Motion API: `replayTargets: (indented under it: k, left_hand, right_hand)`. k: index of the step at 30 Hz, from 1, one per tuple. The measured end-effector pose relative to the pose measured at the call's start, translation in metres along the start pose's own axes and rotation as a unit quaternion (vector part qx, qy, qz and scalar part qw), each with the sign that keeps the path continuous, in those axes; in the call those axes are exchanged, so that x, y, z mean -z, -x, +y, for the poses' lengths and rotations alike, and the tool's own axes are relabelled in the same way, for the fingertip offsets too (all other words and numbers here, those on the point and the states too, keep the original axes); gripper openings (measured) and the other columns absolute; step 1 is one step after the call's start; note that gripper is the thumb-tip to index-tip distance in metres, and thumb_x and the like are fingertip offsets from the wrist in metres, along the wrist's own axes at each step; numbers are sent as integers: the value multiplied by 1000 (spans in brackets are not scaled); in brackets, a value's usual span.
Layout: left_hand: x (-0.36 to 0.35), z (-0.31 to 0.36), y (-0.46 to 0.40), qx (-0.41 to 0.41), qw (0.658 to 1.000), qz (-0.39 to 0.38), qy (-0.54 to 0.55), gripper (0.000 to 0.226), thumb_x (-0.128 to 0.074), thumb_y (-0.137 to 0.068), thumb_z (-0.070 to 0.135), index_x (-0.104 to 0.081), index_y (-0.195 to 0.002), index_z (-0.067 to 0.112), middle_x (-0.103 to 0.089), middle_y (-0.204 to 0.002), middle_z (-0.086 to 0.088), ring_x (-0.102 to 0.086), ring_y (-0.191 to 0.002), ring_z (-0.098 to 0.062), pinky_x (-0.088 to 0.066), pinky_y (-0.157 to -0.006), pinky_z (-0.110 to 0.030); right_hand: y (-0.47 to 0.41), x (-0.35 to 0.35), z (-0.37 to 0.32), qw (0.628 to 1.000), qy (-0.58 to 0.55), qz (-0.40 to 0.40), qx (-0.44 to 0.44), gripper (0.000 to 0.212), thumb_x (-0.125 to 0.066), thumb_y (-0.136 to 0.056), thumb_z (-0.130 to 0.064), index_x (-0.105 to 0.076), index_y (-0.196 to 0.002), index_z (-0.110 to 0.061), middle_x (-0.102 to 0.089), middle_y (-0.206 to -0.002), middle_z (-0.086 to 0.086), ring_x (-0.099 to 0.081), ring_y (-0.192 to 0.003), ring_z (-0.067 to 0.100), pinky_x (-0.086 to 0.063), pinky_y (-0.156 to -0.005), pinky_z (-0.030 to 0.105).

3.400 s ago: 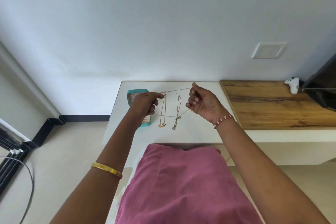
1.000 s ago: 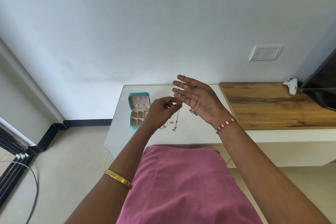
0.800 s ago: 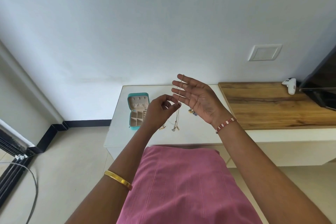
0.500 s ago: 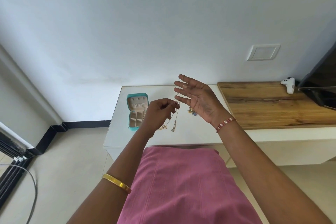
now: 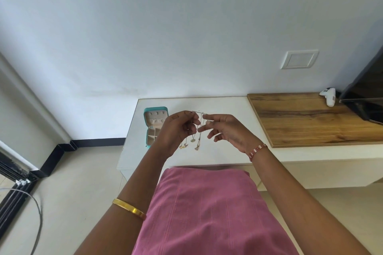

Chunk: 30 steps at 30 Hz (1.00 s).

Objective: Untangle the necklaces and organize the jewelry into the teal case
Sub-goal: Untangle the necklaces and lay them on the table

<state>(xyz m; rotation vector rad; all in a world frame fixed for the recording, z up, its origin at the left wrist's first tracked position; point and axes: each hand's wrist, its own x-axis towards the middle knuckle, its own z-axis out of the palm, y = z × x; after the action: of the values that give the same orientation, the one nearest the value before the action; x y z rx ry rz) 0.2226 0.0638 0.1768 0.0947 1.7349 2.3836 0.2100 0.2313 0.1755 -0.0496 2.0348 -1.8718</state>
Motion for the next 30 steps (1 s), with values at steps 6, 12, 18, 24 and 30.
replayTargets:
  k: [6,12,18,24,30]
  left_hand:
    - [2,-4,-2,8,1000,16,18,28,-42,-95,7,-61,-75,7,-62,-64,-2,-51,-52,-12,-46,-57,-22]
    - [1,-6,-1,17,1000,4,5,26,-45,-94,8,-61,-74,7,-62,-62,-1,-50,-52,-12,-45,-58,-22]
    - [1,-5,-2,20,1000,5,3,25,-45,-94,8,-61,-75,6,-62,-62,-2,-50,-54,-12,-45,-60,-22]
    - [3,-6,-1,25,1000,-2,8,26,-46,-94,8,-63,-73,6,-60,-61,-6,-50,-55,-14,-47,-57,-20]
    - [2,-5,-1,30,999,-5,17,30,-45,-94,8,-64,-72,8,-60,-60,-5,-51,-55,-14,-46,-57,-20]
  right_hand:
    - [3,2,7,999,46,-23,0,22,-55,-91,-12,-64,-110,-5,-69,-81,7,-55,-61,14,-44,-56,21]
    - [8,-6,2,991,110,-9,79,21,-63,-85,-7,-68,-100,-20,-70,-92,-6,-55,-68,6,-45,-60,20]
    - [5,-17,-1,988,99,16,119,31,-57,-85,3,-64,-111,-12,-67,-94,-6,-53,-58,0,-44,-54,17]
    - [3,-20,0,985,114,55,114,15,-68,-80,-7,-69,-92,-15,-67,-80,-1,-54,-55,-6,-42,-53,12]
    - [2,-21,-3,980,132,70,131,9,-71,-79,-10,-67,-73,-15,-61,-65,-4,-50,-49,-8,-38,-51,5]
